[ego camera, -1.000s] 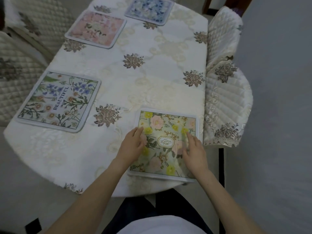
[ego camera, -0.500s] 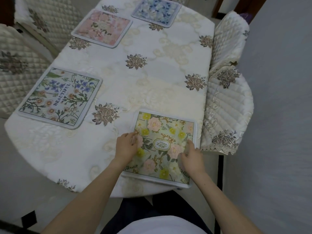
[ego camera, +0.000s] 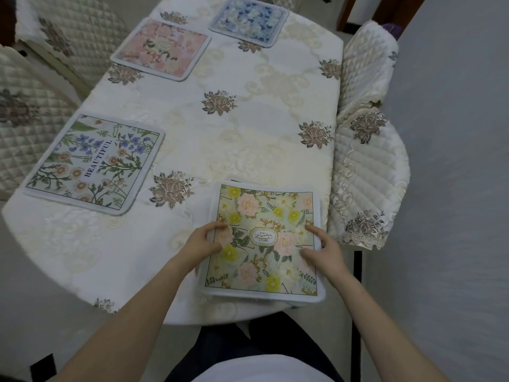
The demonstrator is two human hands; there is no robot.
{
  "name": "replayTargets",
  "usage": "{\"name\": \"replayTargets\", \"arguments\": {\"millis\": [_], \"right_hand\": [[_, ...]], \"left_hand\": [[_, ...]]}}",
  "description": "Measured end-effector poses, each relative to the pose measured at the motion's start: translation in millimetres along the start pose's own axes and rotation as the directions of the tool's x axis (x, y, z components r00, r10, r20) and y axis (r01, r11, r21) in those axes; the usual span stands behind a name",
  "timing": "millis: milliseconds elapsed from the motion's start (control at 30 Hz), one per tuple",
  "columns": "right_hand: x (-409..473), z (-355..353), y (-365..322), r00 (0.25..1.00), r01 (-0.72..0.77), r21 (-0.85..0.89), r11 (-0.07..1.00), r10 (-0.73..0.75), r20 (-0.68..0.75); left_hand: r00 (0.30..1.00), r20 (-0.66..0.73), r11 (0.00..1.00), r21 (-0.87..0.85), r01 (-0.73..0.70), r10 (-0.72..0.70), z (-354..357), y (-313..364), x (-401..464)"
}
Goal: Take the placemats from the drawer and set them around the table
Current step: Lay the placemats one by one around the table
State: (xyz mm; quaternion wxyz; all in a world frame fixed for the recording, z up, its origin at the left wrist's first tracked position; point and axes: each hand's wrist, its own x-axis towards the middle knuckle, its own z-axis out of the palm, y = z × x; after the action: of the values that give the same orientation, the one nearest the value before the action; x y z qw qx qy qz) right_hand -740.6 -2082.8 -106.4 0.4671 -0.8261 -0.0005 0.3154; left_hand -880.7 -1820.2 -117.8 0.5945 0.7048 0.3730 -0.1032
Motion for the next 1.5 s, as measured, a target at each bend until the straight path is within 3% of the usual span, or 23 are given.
{"name": "replayTargets", "arguments": {"millis": [233, 633, 800, 967, 1333, 1500], "right_hand": [[-10, 4, -19, 0.992, -0.014, 0.102, 0.995, 0.027, -0.122], [-46, -10, -59, 0.958, 0.072, 0.224, 0.972, -0.005, -0.285], [-64, -38, -63, 0.959, 0.082, 0.351, 0.933, 0.022, -0.283], [-66, -97, -65, 0.963, 0.142, 0.379, 0.914, -0.039, -0.267], [-71, -272, -36, 0.965, 0.228, 0.324, 0.918, -0.169, -0.200], [-61, -323, -29, 0.965, 0.235, 0.315, 0.919, -0.182, -0.189]], "left_hand": [[0.996, -0.042, 0.994, -0.077, -0.081, 0.078, -13, 28, -9], [0.968, -0.046, 0.968, -0.042, -0.249, 0.247, -30, 75, -25], [0.951, -0.042, 0.949, -0.061, -0.309, 0.307, -17, 95, -36], [0.942, -0.110, 0.940, -0.096, -0.328, 0.317, 24, 132, -61], [0.944, -0.199, 0.904, -0.290, -0.315, 0.265, 188, 197, -101], [0.945, -0.202, 0.918, -0.254, -0.304, 0.257, 230, 222, -99]]}}
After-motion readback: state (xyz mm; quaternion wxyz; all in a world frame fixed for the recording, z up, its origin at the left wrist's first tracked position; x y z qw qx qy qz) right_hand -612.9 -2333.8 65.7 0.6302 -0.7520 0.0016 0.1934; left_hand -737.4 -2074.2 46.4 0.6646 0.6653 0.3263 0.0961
